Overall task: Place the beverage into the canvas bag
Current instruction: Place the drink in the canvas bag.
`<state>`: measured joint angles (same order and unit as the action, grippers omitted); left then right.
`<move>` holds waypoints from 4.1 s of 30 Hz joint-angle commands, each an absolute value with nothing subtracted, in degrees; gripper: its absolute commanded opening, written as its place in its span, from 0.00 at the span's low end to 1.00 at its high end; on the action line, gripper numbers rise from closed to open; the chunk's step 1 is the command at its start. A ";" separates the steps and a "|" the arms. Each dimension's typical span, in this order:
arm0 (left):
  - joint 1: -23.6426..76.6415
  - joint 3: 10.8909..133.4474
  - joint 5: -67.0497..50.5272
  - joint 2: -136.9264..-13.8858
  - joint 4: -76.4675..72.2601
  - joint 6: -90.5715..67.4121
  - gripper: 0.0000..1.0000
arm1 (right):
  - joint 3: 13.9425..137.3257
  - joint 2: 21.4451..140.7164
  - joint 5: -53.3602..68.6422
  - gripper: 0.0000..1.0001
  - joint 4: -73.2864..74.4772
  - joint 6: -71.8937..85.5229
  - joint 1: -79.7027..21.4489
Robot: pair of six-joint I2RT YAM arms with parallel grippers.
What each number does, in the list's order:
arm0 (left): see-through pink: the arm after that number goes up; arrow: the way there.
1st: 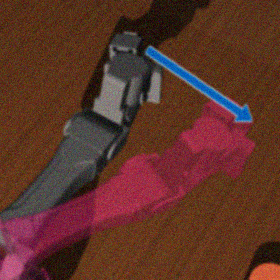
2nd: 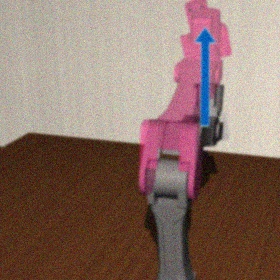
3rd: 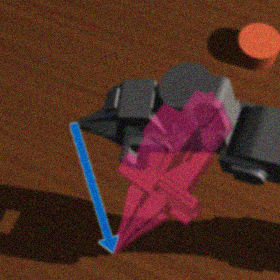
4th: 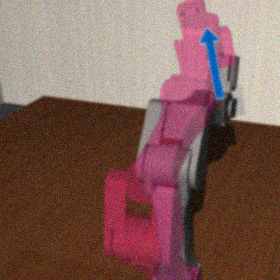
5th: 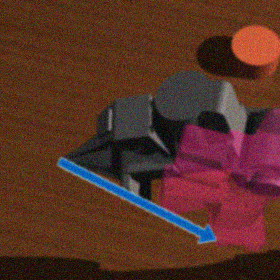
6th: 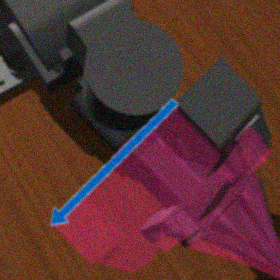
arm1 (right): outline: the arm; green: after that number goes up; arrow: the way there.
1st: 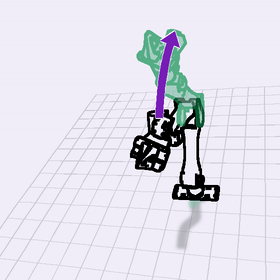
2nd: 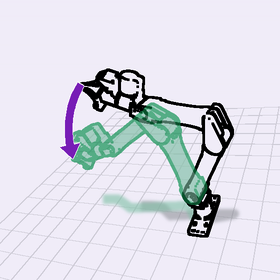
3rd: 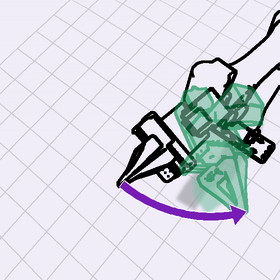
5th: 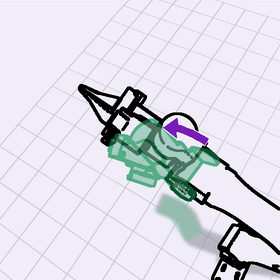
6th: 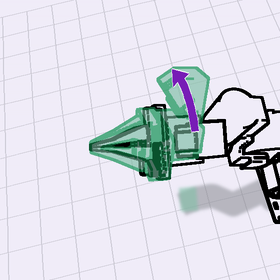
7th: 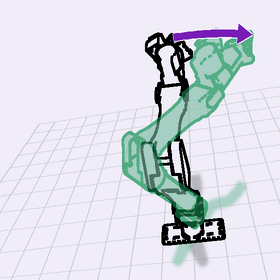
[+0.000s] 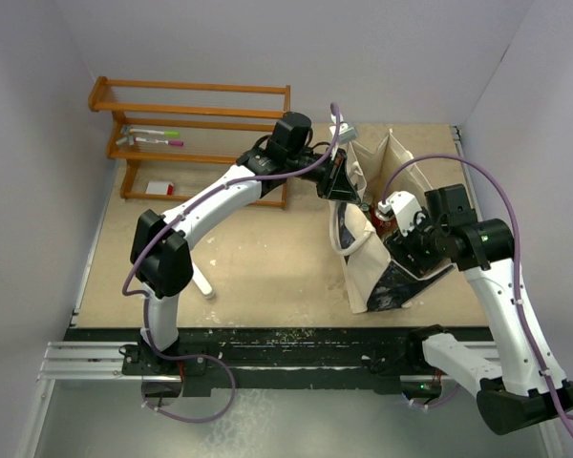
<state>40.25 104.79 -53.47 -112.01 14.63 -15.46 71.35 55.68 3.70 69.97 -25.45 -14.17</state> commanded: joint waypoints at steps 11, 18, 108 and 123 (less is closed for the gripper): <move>38.92 107.46 -49.61 -111.01 14.50 -13.52 0.00 | 64.54 58.72 1.91 0.00 76.03 -26.80 -14.06; 38.86 107.43 -49.22 -111.18 14.76 -13.62 0.00 | 71.77 58.87 0.15 0.00 75.80 -26.42 -14.06; 41.81 105.81 -43.15 -112.85 41.27 11.36 0.00 | 68.86 53.97 4.33 0.00 35.45 -20.40 -11.78; 42.96 111.47 -40.26 -117.35 42.41 15.03 0.00 | 63.63 49.24 -2.32 0.00 36.03 -19.15 -11.79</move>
